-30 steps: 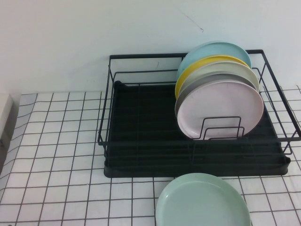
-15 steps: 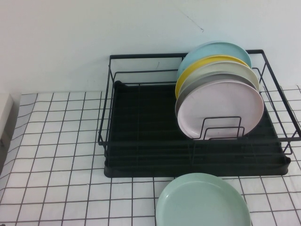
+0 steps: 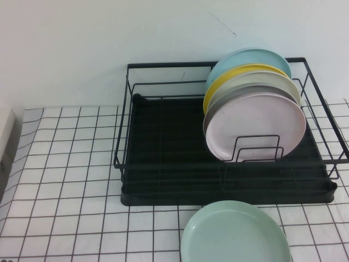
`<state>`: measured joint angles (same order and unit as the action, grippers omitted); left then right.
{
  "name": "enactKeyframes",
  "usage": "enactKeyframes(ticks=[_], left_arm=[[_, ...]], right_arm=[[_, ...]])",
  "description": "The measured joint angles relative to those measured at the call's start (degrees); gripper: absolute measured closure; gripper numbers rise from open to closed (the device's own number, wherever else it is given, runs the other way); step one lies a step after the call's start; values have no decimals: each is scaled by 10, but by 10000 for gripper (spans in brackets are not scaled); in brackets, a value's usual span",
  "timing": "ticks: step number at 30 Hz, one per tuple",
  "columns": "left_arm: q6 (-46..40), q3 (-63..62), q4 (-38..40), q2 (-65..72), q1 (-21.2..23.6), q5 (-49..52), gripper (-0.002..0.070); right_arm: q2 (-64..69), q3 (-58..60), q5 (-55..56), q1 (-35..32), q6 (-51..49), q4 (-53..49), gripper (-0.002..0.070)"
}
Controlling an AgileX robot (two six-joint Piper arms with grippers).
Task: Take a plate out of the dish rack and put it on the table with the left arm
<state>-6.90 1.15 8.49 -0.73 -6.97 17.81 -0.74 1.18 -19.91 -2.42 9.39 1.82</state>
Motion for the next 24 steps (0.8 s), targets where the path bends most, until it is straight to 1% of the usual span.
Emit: enactKeyframes(ticks=[4, 24], left_arm=[[0, 0, 17, 0, 0, 0, 677], [1, 0, 25, 0, 0, 0, 677]], right_arm=[[0, 0, 0, 0, 0, 0, 679], [0, 0, 0, 0, 0, 0, 679]])
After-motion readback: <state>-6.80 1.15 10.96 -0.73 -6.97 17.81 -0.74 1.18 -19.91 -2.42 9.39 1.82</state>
